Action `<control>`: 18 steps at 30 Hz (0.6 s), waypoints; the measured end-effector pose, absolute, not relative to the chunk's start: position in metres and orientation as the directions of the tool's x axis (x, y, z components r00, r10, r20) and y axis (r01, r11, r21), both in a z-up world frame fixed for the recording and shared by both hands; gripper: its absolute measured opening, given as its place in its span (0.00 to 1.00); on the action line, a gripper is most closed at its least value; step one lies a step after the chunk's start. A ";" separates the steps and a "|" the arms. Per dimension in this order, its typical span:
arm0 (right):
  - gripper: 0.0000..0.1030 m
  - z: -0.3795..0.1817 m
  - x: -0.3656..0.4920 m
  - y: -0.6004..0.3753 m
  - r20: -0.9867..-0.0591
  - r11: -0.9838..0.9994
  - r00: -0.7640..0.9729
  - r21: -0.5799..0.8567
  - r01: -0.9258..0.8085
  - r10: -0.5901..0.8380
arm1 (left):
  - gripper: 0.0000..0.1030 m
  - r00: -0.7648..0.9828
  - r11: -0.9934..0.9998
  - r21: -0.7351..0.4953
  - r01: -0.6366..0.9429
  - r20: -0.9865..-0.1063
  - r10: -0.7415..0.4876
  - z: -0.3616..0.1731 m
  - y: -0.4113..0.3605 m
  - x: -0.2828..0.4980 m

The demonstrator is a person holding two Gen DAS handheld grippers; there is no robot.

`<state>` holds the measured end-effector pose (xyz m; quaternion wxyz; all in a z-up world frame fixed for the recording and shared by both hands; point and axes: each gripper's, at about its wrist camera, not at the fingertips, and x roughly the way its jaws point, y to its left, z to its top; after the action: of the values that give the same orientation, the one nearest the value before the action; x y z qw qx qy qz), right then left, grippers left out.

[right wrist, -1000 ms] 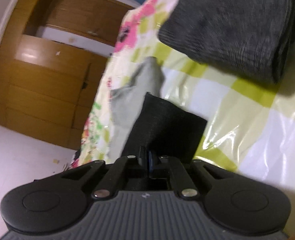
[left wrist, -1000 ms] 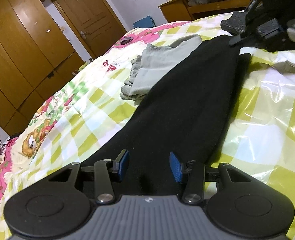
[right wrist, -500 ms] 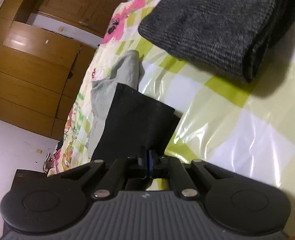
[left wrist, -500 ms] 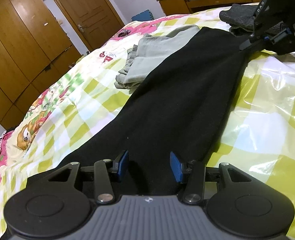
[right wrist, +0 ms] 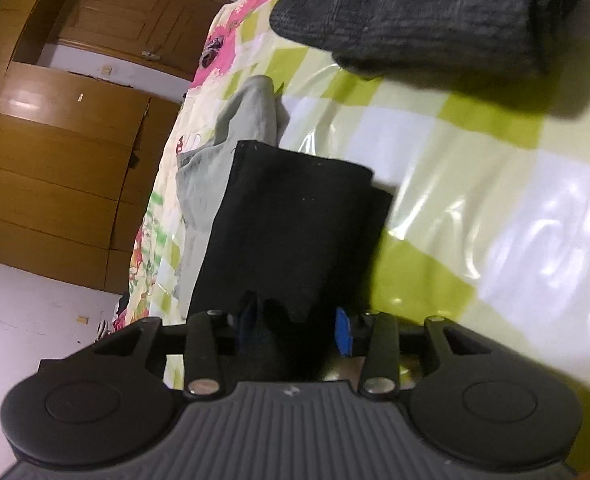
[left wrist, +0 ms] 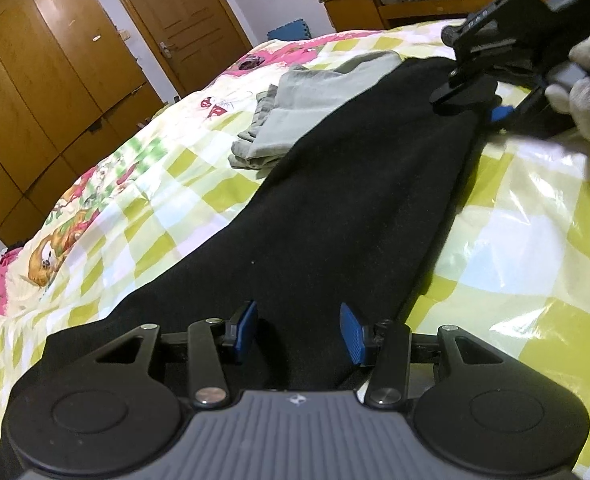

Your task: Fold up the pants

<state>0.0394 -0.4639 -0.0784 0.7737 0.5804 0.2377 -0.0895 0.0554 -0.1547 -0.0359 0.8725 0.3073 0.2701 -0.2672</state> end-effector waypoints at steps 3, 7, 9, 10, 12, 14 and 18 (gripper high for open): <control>0.40 -0.080 0.027 -0.456 -0.421 0.228 0.896 0.894 0.385 0.139 | 0.58 0.719 0.702 0.366 0.611 -0.628 -0.299 -0.033 -0.145 0.057; 0.43 -0.080 0.025 -0.440 -0.449 0.305 0.888 0.863 0.403 0.098 | 0.59 0.712 0.720 0.343 0.603 -0.639 -0.292 -0.038 -0.134 0.059; 0.45 -0.084 0.038 -0.441 -0.461 0.294 0.882 0.860 0.416 0.101 | 0.59 0.710 0.722 0.338 0.604 -0.639 -0.296 -0.038 -0.132 0.059; 0.45 -0.087 0.045 -0.446 -0.440 0.266 0.890 0.878 0.398 0.118 | 0.59 0.711 0.721 0.338 0.605 -0.637 -0.297 -0.038 -0.131 0.059; 0.28 -0.093 0.052 -0.454 -0.410 0.183 0.901 0.906 0.383 0.145 | 0.59 0.717 0.725 0.340 0.599 -0.631 -0.296 -0.035 -0.128 0.058; 0.09 -0.090 0.047 -0.454 -0.349 0.130 0.923 0.935 0.331 0.162 | 0.59 0.724 0.739 0.335 0.585 -0.626 -0.290 -0.031 -0.121 0.059; 0.09 -0.047 0.043 -0.433 -0.297 0.270 0.938 0.931 0.244 0.179 | 0.59 0.743 0.783 0.316 0.536 -0.616 -0.260 -0.026 -0.098 0.064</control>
<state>0.0434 -0.4326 -0.0473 0.7775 0.6037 0.1749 -0.0209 0.0640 -0.0976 -0.0257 0.9010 0.2447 0.2819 -0.2210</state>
